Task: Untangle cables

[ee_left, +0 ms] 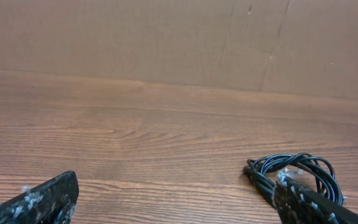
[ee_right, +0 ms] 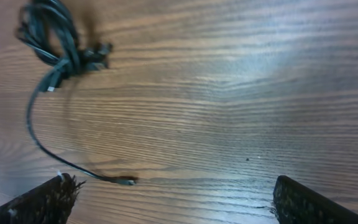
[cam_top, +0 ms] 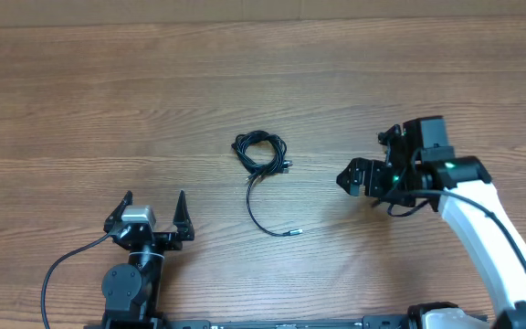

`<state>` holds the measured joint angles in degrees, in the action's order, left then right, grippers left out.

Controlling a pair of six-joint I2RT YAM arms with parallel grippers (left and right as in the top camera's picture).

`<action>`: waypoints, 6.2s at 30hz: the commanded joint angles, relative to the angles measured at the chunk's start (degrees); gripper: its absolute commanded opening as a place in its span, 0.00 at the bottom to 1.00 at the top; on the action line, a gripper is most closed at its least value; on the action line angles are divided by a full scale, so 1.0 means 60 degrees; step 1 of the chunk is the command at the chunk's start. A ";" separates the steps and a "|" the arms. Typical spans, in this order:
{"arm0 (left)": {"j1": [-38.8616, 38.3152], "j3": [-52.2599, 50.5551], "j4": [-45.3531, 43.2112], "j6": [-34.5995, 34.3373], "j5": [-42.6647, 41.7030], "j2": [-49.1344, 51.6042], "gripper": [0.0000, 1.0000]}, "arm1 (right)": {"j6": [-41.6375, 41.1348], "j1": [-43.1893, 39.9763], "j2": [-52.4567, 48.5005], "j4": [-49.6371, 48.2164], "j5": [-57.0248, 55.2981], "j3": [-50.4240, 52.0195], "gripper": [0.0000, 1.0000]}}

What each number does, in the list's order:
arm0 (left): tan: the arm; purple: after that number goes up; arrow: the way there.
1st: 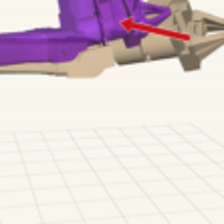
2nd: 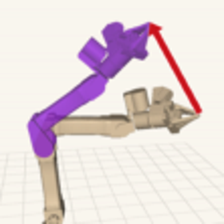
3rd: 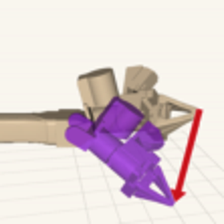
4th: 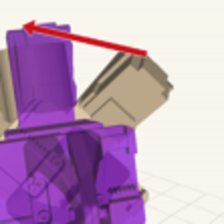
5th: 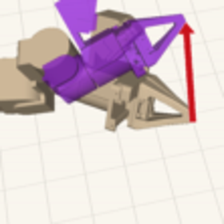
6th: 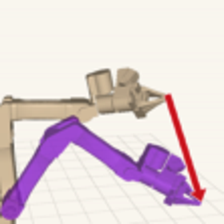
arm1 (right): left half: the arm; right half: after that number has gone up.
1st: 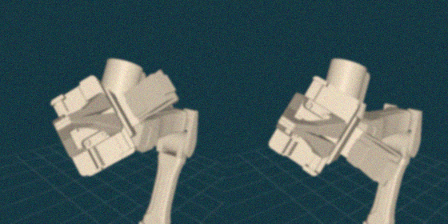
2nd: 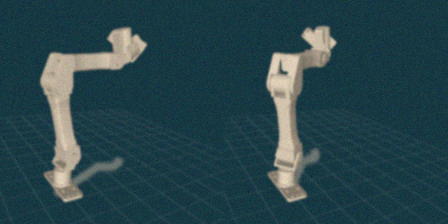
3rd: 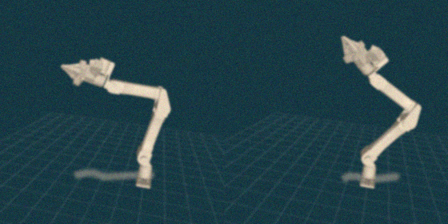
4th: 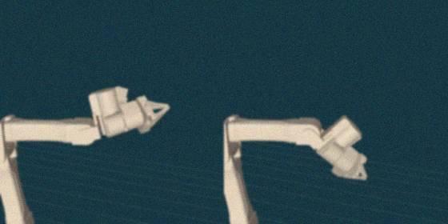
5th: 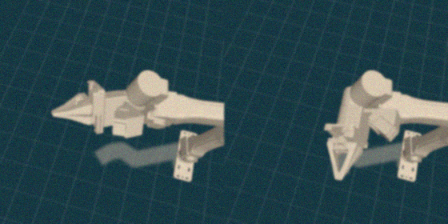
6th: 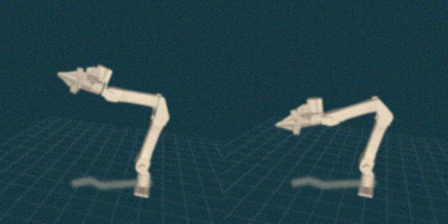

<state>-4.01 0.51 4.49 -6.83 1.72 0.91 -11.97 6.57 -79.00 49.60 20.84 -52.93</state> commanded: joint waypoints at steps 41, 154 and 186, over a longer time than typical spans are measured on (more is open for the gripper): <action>0.0058 -0.0036 -0.0011 0.0178 -0.0044 -0.0098 1.00 | -0.0007 0.0029 -0.0627 -0.0036 0.0117 -0.0175 1.00; 0.0058 -0.0036 -0.0011 0.0178 -0.0040 -0.0098 1.00 | -0.0007 0.0029 -0.0627 -0.0036 0.0117 -0.0175 1.00; 0.0058 0.1049 0.0871 -0.0433 -0.1464 -0.0087 1.00 | -0.0007 0.0029 -0.0627 -0.0036 0.0117 -0.0175 1.00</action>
<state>-4.01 2.24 7.66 -8.84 -3.20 0.89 -11.99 6.57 -82.63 49.60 21.04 -52.93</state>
